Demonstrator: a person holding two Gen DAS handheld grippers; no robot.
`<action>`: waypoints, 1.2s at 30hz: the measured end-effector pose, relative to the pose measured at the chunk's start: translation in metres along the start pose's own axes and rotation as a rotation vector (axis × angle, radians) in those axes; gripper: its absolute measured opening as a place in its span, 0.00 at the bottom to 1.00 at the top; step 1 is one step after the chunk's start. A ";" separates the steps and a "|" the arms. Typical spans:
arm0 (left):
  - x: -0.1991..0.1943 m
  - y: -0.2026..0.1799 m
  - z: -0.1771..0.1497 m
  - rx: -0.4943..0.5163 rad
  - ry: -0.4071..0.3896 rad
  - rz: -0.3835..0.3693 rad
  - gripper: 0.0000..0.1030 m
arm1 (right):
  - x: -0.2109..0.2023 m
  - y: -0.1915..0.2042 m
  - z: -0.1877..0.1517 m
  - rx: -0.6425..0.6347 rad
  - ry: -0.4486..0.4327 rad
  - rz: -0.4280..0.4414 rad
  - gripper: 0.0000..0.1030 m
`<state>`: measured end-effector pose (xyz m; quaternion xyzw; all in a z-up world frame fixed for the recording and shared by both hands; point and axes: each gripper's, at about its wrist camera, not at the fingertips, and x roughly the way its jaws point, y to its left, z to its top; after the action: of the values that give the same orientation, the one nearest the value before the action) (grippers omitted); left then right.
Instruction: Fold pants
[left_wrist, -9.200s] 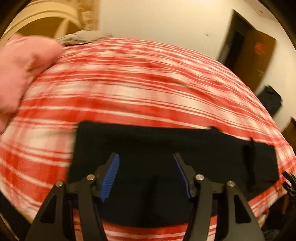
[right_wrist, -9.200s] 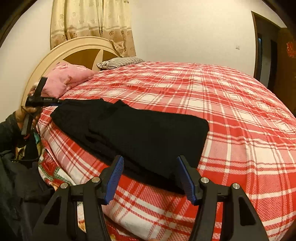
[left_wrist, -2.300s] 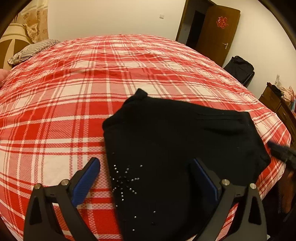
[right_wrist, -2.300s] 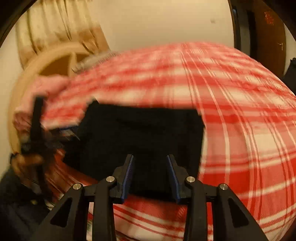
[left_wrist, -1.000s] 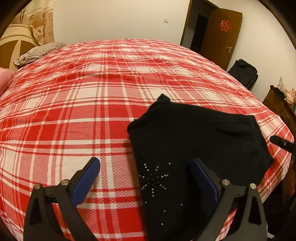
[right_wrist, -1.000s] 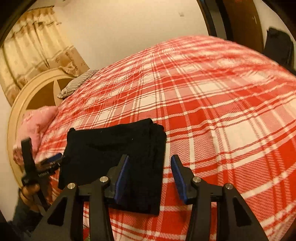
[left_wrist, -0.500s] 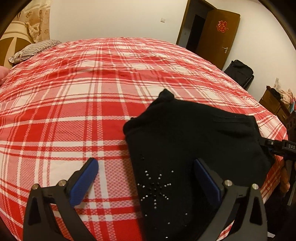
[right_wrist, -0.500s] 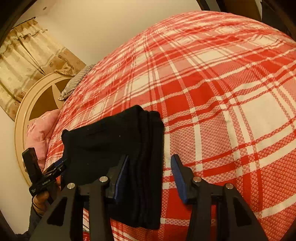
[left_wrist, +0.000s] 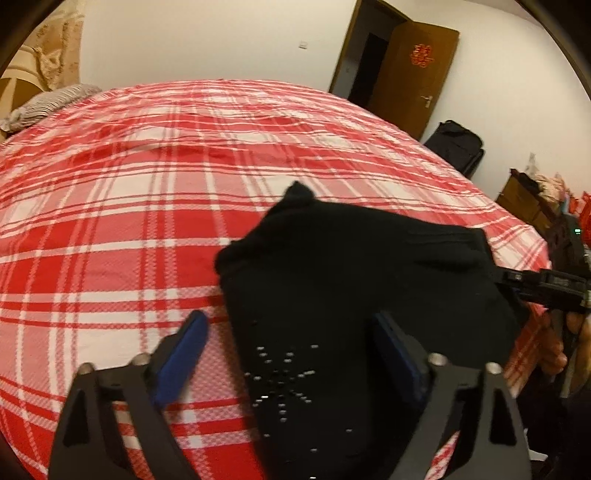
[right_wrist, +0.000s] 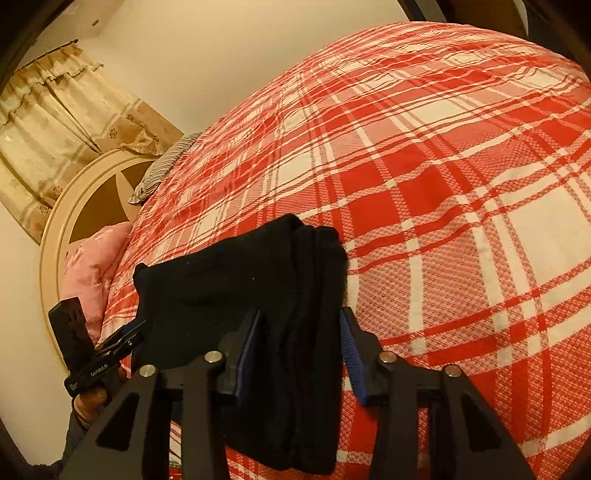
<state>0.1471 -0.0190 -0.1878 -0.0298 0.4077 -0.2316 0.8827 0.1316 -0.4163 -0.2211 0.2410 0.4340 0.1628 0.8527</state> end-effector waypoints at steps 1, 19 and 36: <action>0.000 0.000 0.000 -0.004 0.003 -0.027 0.72 | -0.002 0.001 -0.001 -0.001 -0.003 0.013 0.30; -0.031 0.011 0.011 -0.078 -0.041 -0.122 0.11 | -0.017 0.097 0.037 -0.262 -0.021 0.055 0.26; -0.101 0.127 0.002 -0.255 -0.165 0.138 0.11 | 0.171 0.219 0.091 -0.452 0.155 0.155 0.25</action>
<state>0.1412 0.1372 -0.1456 -0.1323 0.3612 -0.1136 0.9160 0.2886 -0.1753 -0.1672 0.0636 0.4309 0.3384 0.8341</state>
